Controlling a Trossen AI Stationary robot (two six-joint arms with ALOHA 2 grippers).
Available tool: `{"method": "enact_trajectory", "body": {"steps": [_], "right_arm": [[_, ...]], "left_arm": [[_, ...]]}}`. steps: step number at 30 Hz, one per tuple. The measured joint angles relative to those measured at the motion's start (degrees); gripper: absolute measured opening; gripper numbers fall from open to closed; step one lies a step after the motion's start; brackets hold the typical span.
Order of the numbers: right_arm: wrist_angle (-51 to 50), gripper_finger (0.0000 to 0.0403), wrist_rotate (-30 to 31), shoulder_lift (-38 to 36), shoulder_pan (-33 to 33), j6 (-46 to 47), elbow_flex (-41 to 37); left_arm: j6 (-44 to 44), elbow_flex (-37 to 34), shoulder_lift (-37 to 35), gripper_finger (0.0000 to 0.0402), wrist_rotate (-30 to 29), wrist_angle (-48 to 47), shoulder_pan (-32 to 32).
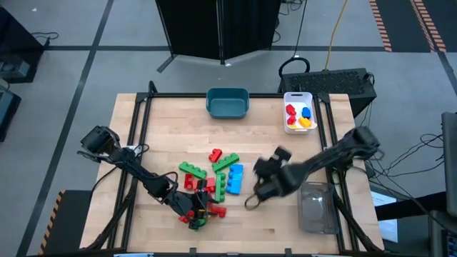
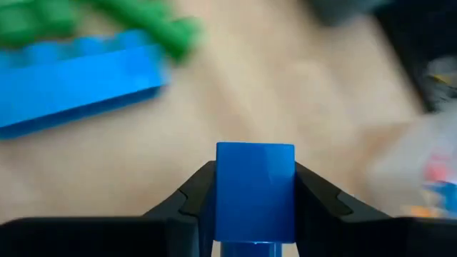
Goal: Sort blocks by size
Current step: Put the one stud blue game piece into the white bin
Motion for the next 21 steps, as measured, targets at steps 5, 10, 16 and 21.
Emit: {"method": "enact_trajectory", "body": {"steps": [5, 10, 16, 21], "right_arm": [[-6.91, 0.0118, 3.15, -8.89, -8.47, -2.96, 0.00], [-6.75, 0.0118, 4.53, -17.28, -21.42, -9.99, -3.15], [6.90, 0.0119, -2.07, -27.82, -39.99, -22.62, -15.80], [23.94, 0.0120, -11.79, -32.68, -51.81, -33.18, -25.75]], "left_arm": [[0.02, 0.02, 0.00, 0.0175, -0.36, -0.22, 0.00], [0.00, -0.16, 0.00, 0.0175, -1.96, -1.55, 0.00], [-1.54, -0.57, 0.00, 0.0175, -2.15, -3.80, -0.11], [-1.49, -0.59, 0.00, 0.0175, -3.67, -4.52, -0.11]]}}
